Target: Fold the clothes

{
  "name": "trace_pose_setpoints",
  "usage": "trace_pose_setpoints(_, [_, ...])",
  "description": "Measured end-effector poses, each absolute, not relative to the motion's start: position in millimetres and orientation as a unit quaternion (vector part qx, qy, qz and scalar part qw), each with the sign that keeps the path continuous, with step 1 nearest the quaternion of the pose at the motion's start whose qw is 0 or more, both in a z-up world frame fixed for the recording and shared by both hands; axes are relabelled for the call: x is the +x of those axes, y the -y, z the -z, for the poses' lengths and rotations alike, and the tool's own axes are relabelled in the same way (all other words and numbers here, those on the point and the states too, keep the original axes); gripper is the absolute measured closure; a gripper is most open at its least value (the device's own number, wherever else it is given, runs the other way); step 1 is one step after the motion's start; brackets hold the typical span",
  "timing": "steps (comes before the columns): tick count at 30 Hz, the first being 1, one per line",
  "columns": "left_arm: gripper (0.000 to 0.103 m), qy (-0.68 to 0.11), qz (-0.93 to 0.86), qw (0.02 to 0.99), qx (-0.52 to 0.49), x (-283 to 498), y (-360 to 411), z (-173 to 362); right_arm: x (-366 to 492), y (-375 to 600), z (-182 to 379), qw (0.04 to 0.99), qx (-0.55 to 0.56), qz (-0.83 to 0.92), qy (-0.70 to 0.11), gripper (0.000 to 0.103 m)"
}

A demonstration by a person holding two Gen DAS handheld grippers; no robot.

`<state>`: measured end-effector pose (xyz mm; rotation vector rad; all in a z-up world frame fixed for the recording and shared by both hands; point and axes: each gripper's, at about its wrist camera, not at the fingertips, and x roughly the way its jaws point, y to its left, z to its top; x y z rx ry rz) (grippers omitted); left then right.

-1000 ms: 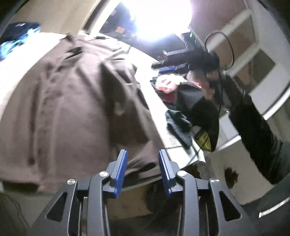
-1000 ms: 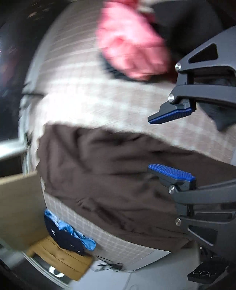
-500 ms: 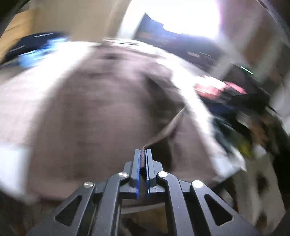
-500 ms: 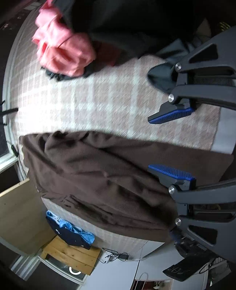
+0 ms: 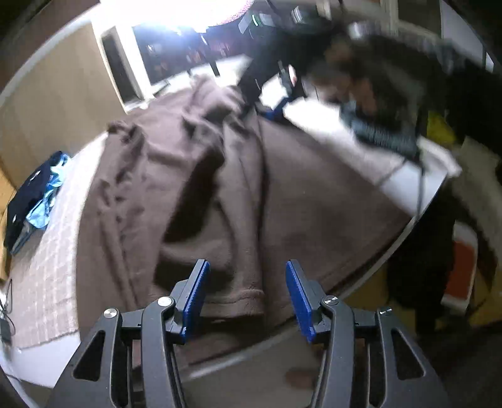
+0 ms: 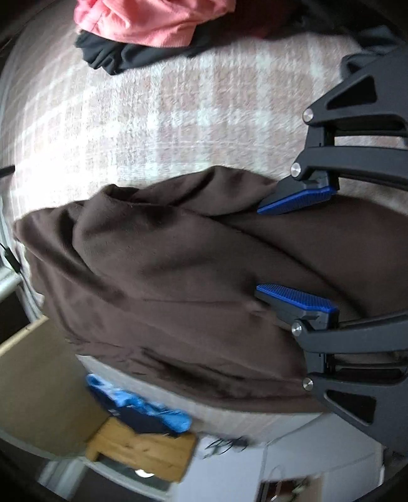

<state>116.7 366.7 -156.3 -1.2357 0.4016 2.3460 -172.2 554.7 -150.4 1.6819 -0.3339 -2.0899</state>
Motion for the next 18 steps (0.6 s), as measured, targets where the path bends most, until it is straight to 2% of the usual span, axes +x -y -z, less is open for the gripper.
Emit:
trace_pose_setpoints(1, [0.087,-0.135,-0.847,0.232,-0.459,111.7,-363.5,158.4,-174.8,-555.3,150.9,0.220,0.602,0.757,0.128,0.057])
trace_pose_setpoints(2, [0.097,-0.124,-0.842,0.237,-0.469,106.6,-360.3,160.4,-176.7,-555.4,151.6,0.222,0.598,0.759,0.132,0.058])
trace_pose_setpoints(3, [0.098,-0.113,-0.836,0.241,-0.479,101.6,-357.1,162.4,-177.6,-555.6,151.9,0.223,0.596,0.760,0.132,0.068])
trace_pose_setpoints(4, [0.099,-0.102,-0.831,0.246,-0.489,96.5,-354.0,164.4,-178.2,-555.9,152.0,0.224,0.596,0.760,0.130,0.093])
trace_pose_setpoints(5, [0.099,-0.091,-0.825,0.250,-0.498,91.7,-350.8,165.8,-178.8,-556.1,152.0,0.225,0.595,0.761,0.128,0.097])
trace_pose_setpoints(9, [0.099,0.009,-0.812,0.302,-0.499,89.9,-344.2,132.0,-176.9,-567.6,127.4,0.237,0.587,0.766,0.111,0.097])
trace_pose_setpoints(10, [0.098,0.020,-0.813,0.315,-0.490,93.3,-350.6,124.1,-176.9,-572.7,119.9,0.229,0.585,0.773,0.093,0.097])
trace_pose_setpoints(12, [0.081,0.010,-0.802,0.336,-0.494,100.2,-366.2,120.6,-180.4,-581.5,114.7,0.196,0.592,0.780,0.049,0.093])
trace_pose_setpoints(13, [0.059,-0.009,-0.791,0.345,-0.505,103.7,-375.2,124.3,-183.3,-585.0,115.6,0.185,0.602,0.776,0.036,0.093])
trace_pose_setpoints(14, [0.054,-0.027,-0.780,0.353,-0.516,107.3,-383.9,128.0,-185.9,-587.9,118.0,0.187,0.613,0.767,0.039,0.093])
trace_pose_setpoints(15, [0.055,-0.040,-0.776,0.356,-0.519,111.2,-386.0,130.2,-187.1,-591.1,118.7,0.195,0.619,0.760,0.049,0.089])
trace_pose_setpoints(18, [0.055,-0.056,-0.794,0.328,-0.510,107.8,-373.1,130.3,-185.8,-599.5,111.4,0.210,0.609,0.762,0.073,0.067])
